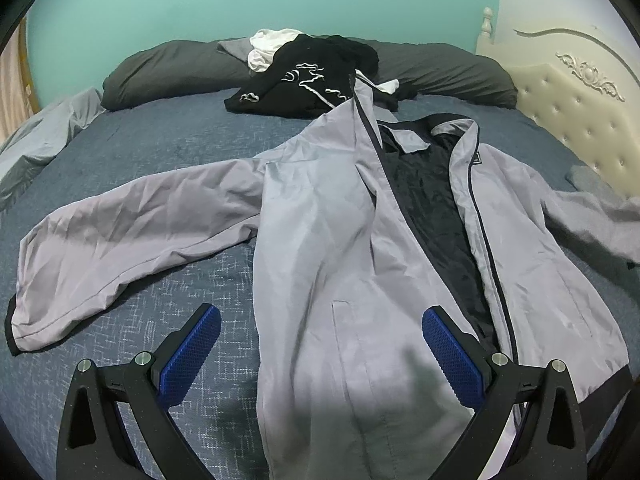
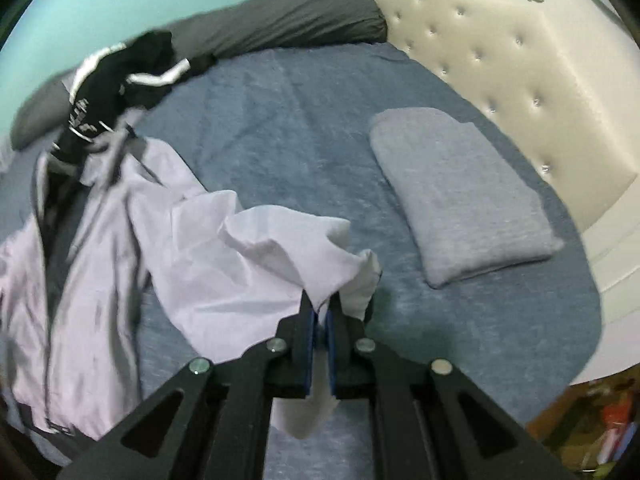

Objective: Fold clothes

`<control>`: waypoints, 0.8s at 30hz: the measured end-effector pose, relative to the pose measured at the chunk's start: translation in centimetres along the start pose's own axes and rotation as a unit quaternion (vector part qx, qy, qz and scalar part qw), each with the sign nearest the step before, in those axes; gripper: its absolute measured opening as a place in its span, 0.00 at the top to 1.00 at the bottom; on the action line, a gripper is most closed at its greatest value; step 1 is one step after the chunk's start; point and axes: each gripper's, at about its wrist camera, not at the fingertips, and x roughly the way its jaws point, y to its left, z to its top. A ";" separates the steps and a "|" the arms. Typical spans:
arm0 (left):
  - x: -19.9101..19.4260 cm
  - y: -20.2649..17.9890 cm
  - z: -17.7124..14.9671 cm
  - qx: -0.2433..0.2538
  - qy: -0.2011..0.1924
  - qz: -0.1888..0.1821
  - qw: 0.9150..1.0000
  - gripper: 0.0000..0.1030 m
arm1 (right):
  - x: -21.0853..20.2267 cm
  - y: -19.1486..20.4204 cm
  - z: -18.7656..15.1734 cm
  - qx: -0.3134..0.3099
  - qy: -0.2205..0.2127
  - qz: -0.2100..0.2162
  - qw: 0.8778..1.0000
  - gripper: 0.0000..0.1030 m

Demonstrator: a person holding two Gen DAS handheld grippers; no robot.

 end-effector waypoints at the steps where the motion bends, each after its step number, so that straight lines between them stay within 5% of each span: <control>1: 0.0 -0.1 0.0 0.002 0.000 0.000 1.000 0.00 | 0.7 0.3 -0.1 0.000 0.008 -0.002 1.000 0.95; 6: 0.3 -0.3 -0.2 0.011 0.004 0.004 1.000 0.00 | 5.7 2.9 -0.9 0.011 0.051 0.036 0.998 0.92; 9: 0.3 0.0 0.0 0.005 0.002 0.003 1.000 0.00 | 8.0 4.0 -0.9 0.038 0.053 0.101 0.993 0.87; 12: 0.4 0.0 0.2 0.005 0.002 0.002 1.000 0.00 | 7.7 4.0 -0.3 0.053 0.032 0.131 0.989 0.76; 18: 0.6 -0.5 0.2 0.011 0.003 0.001 1.000 0.00 | 3.2 -1.6 0.0 0.108 -0.061 0.185 0.975 0.72; 24: 0.5 -1.1 0.1 0.018 0.003 0.002 1.000 0.00 | 5.4 -5.9 -2.3 0.146 0.003 0.089 0.985 0.72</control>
